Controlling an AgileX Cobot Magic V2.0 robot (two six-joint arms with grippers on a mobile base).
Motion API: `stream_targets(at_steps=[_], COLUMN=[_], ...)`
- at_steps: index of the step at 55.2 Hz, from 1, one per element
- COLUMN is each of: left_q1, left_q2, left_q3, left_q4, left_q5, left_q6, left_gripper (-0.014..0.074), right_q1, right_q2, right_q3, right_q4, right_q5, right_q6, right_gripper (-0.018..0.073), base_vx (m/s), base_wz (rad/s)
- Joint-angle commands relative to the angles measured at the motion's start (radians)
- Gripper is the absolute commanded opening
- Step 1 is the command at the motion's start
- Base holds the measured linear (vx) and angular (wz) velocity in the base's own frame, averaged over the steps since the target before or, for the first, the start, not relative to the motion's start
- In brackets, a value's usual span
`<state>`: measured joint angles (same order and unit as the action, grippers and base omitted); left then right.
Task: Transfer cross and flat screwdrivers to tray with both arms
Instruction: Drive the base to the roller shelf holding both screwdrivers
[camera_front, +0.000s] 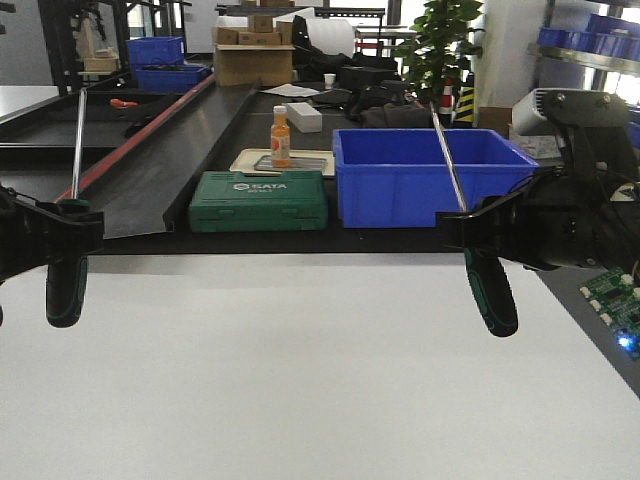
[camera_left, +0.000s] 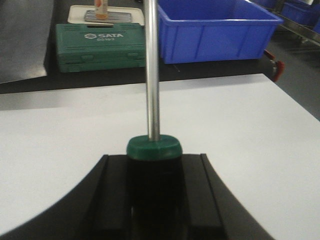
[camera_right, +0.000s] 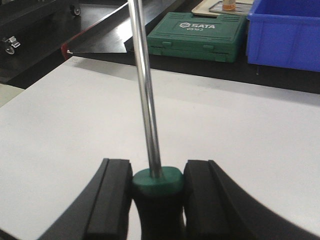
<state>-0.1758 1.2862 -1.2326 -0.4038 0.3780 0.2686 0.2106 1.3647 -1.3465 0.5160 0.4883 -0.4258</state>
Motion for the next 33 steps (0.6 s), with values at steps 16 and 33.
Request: stream_targets(at_steps=[16, 33], left_q1=[-0.004, -0.004], left_q2=[-0.034, -0.034], left_q3=[-0.034, -0.034], left_q4=[-0.020, -0.020], left_q5=[-0.081, -0.081], left_q6=[-0.001, -0.001], left_gripper=[0.0003, 0.0003], right_q1=[-0.004, -0.004], right_q2=[-0.032, -0.032], right_q3=[-0.038, -0.038], right_q4=[0.017, 0.017], right_q5=[-0.065, -0.064], right_q6=[-0.008, -0.008], right_gripper=[-0.0008, -0.0008], base_vx=[-0.29, -0.20], base_wz=[-0.45, -0.68])
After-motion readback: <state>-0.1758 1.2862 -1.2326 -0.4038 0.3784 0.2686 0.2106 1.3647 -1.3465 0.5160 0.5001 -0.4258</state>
